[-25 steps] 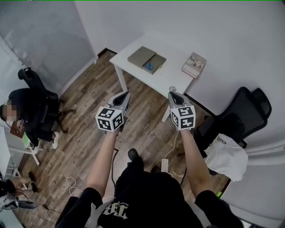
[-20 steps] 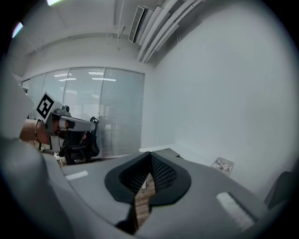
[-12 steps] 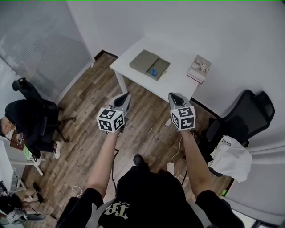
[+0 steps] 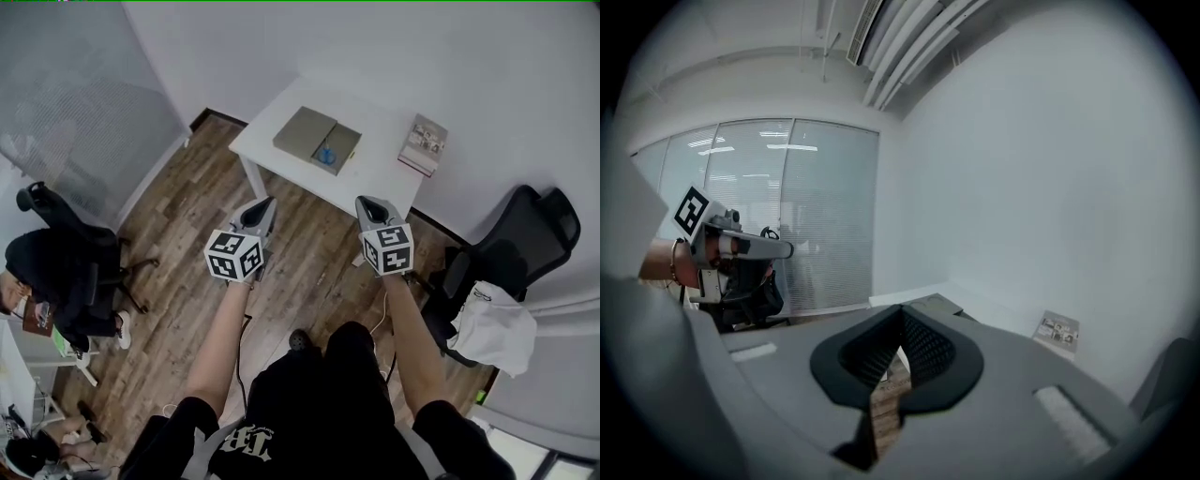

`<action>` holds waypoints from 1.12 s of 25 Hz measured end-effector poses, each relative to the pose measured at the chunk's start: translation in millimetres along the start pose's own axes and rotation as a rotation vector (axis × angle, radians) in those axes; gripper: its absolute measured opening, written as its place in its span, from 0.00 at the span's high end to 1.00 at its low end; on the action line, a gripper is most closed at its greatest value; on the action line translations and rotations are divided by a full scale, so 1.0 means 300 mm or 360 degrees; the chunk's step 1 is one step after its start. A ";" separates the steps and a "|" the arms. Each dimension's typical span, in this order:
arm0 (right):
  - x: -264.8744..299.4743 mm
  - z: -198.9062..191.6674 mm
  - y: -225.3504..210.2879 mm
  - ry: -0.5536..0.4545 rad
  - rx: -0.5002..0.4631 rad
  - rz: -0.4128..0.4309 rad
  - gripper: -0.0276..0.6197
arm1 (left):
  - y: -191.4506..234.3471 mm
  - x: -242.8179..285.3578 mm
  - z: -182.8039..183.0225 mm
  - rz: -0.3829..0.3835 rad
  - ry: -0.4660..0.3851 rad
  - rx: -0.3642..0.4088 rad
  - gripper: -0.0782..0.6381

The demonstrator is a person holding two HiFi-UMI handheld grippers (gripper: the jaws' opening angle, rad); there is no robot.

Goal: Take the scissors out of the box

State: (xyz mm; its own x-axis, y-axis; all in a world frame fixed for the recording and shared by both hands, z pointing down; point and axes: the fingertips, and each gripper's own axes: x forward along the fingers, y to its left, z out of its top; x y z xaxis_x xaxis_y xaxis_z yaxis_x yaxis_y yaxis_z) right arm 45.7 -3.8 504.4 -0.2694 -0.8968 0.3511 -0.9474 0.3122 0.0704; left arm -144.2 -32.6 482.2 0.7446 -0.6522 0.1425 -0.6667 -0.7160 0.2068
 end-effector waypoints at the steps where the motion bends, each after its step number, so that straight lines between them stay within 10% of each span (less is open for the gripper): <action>1: 0.013 0.000 -0.002 0.0002 0.0003 0.0000 0.95 | 0.012 0.007 -0.001 -0.0003 0.0004 -0.0002 0.89; 28: 0.571 0.154 -0.387 -0.0005 0.0037 0.0268 0.95 | 0.242 0.539 0.134 0.0186 0.0051 -0.0014 0.89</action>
State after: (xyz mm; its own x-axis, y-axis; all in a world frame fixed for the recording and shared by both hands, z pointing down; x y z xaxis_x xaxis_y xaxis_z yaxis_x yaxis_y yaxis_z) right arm 101.5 -208.3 513.2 -0.4251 -0.8334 0.3532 -0.8926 0.4506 -0.0110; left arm -73.7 -200.0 481.4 0.6624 -0.7228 0.1969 -0.7490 -0.6332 0.1952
